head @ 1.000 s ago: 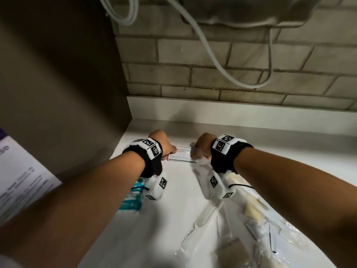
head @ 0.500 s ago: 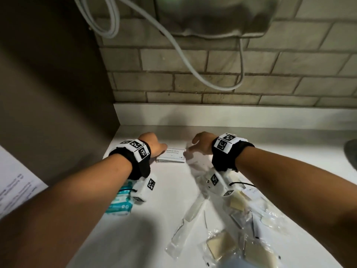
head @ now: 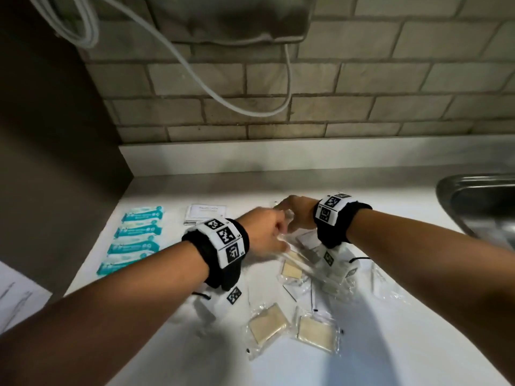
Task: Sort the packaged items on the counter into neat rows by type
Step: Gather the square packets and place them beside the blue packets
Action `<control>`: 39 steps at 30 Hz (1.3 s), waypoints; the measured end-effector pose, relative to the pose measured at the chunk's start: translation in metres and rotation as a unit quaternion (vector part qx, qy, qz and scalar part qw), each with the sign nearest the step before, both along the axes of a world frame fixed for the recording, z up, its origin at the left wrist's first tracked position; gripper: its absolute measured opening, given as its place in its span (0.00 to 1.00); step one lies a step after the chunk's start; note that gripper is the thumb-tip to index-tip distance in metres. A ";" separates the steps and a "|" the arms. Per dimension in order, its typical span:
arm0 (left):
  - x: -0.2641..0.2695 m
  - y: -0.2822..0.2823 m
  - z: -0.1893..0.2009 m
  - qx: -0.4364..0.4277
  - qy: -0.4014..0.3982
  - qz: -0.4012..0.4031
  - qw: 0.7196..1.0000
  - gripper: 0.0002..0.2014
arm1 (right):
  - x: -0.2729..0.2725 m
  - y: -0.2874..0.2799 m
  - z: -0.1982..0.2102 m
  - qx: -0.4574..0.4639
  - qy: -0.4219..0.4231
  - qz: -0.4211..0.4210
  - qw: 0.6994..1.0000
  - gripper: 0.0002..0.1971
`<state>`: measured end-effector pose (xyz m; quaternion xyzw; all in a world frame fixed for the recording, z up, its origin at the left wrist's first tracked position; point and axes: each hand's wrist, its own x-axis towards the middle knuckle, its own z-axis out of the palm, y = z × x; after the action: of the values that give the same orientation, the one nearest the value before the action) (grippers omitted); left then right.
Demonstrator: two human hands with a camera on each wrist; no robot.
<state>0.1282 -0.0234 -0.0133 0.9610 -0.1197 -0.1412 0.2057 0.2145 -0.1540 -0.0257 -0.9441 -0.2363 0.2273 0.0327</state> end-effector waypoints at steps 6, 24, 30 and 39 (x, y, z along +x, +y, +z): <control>-0.014 -0.029 -0.020 0.083 0.032 -0.047 0.995 0.14 | 0.003 -0.004 -0.002 -0.056 -0.023 0.067 0.996 0.29; -0.014 -0.046 -0.024 0.143 0.007 0.062 0.988 0.26 | 0.033 -0.002 -0.006 -0.089 -0.057 0.054 0.993 0.25; -0.012 -0.039 -0.027 0.086 0.071 0.077 0.991 0.19 | 0.040 -0.005 0.004 -0.124 -0.112 0.036 0.985 0.24; -0.008 0.015 0.011 -0.019 -0.006 0.153 0.988 0.17 | 0.021 0.001 0.044 0.017 -0.071 0.057 0.996 0.20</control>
<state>0.1205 -0.0083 -0.0020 0.9647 0.0246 -0.0996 0.2427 0.2355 -0.1532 0.0182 -0.9423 -0.2951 0.1567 0.0189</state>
